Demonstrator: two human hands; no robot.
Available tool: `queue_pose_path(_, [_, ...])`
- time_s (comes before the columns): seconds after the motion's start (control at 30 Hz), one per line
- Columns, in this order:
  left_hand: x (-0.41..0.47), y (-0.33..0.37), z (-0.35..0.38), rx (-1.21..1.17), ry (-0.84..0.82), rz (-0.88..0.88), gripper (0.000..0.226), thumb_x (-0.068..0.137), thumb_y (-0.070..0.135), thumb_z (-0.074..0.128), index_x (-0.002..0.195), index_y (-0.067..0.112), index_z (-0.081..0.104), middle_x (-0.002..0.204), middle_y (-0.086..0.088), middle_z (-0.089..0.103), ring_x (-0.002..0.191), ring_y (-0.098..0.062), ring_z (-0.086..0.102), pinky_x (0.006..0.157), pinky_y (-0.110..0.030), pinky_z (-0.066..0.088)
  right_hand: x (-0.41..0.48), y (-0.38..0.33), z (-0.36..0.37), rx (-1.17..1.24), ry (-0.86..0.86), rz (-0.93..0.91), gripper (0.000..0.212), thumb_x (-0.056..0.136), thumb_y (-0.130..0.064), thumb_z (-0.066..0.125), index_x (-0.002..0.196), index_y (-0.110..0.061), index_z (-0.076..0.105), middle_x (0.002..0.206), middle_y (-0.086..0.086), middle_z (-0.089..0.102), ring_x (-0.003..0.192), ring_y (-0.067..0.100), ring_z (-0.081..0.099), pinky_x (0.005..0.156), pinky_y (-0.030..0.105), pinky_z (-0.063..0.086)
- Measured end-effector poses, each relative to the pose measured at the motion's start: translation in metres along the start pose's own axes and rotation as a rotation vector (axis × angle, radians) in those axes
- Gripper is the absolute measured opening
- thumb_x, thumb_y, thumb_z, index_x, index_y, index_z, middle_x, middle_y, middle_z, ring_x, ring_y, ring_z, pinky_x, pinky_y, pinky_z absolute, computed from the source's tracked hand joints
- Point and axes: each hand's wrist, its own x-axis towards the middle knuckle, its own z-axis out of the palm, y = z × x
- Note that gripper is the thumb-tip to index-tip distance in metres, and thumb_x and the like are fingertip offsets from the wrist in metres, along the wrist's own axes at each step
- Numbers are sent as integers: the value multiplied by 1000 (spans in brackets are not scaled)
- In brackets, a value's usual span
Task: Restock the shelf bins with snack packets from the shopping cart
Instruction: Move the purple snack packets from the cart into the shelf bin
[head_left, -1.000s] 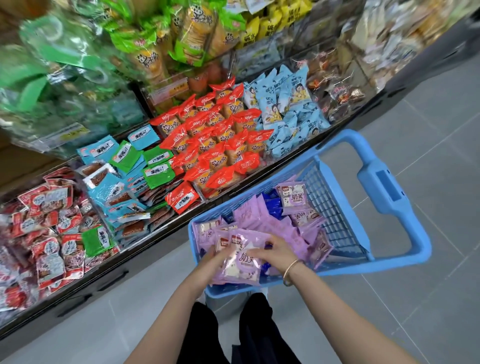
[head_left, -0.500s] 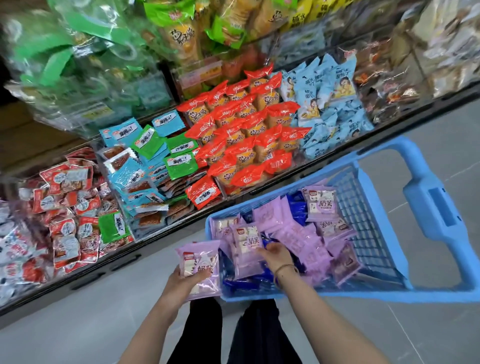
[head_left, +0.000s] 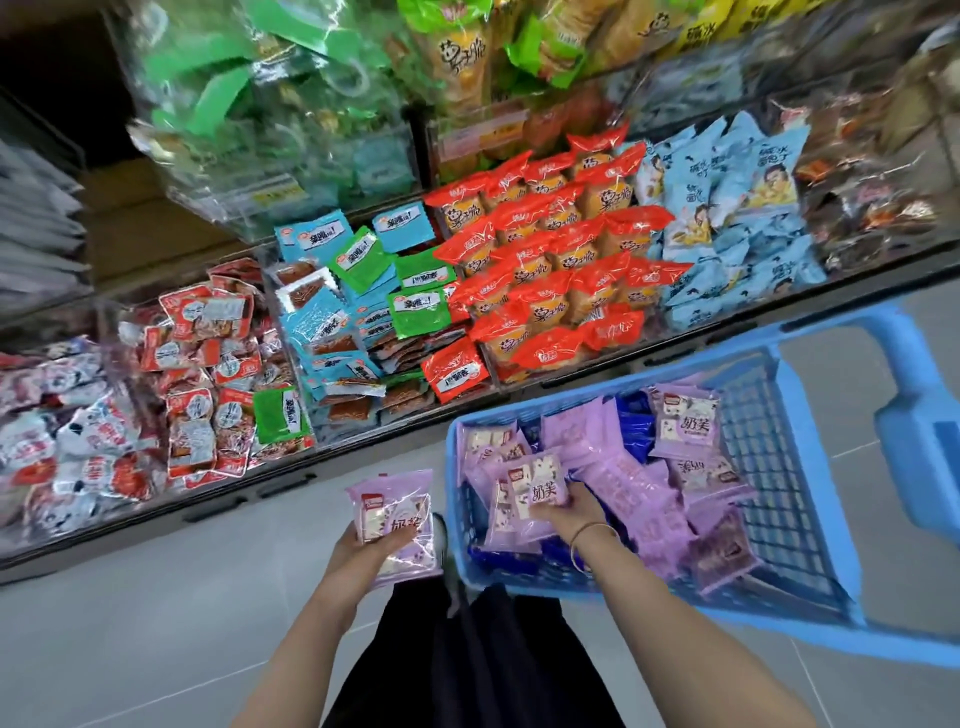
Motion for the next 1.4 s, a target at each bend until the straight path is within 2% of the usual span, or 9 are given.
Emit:
queue_pose_path(0.13, [-27,9,3,-90,-6,19,60,59,29,85,114,18,62,101,-4,74,96,-25,69,85,-38,53,-29,-9,-32,50,-91,-42,40,79,-20,73,112,-6,56,112,12,64,91,23,61,66,34,56])
queue_pose_path(0.27, [-55,12,1,-242,-59,67,67,46,34,82,108,15,63,101,-7,74,88,-22,72,68,-31,55,-60,-22,-65,15,-109,-199,41,80,-26,72,113,-12,51,106,0,62,94,19,61,72,33,57])
queue_pose_path(0.37, [-71,12,-4,-369,-54,100,51,55,27,75,100,6,63,105,-10,72,92,-24,70,68,-35,56,-82,-33,-82,24,-171,-279,26,85,-24,66,105,-22,49,100,-8,58,88,8,58,64,23,55])
queue_pose_path(0.47, [-85,13,-17,-497,-46,90,40,73,18,63,109,3,57,120,-20,61,111,-35,59,85,-44,51,-100,-42,-87,62,-145,-309,16,89,-16,60,100,-19,50,100,0,59,86,15,57,70,31,55])
queue_pose_path(0.57, [-95,15,-38,-534,-78,142,28,87,9,50,114,4,54,100,-12,73,94,-31,64,84,-42,49,-116,-50,-79,89,-131,-348,14,90,-14,58,94,-24,49,95,-5,58,83,15,59,72,34,55])
queue_pose_path(0.9, [-93,56,-192,-372,-38,310,16,85,20,60,99,12,61,104,-7,67,78,-19,70,62,-30,55,-168,-122,55,360,-147,-423,4,89,-11,58,89,-8,61,77,4,65,67,16,57,58,29,45])
queue_pose_path(1.1, [-97,103,-286,-290,-17,357,76,65,41,73,130,9,50,136,-15,49,123,-33,49,101,-50,42,-207,-197,153,502,-191,-496,12,92,-11,54,82,-11,61,72,3,63,60,14,52,52,25,41])
queue_pose_path(1.27, [-90,146,-330,-338,-23,429,49,77,31,69,119,13,55,120,-5,58,105,-27,60,89,-44,48,-234,-271,193,475,-239,-581,11,90,-22,59,93,-11,61,72,3,58,53,11,48,53,24,35])
queue_pose_path(1.4, [-76,193,-348,-346,-60,471,35,90,23,57,122,8,55,114,-12,67,91,-29,64,70,-35,51,-243,-339,202,516,-317,-651,17,91,-21,57,100,-7,60,73,3,58,51,10,48,49,21,41])
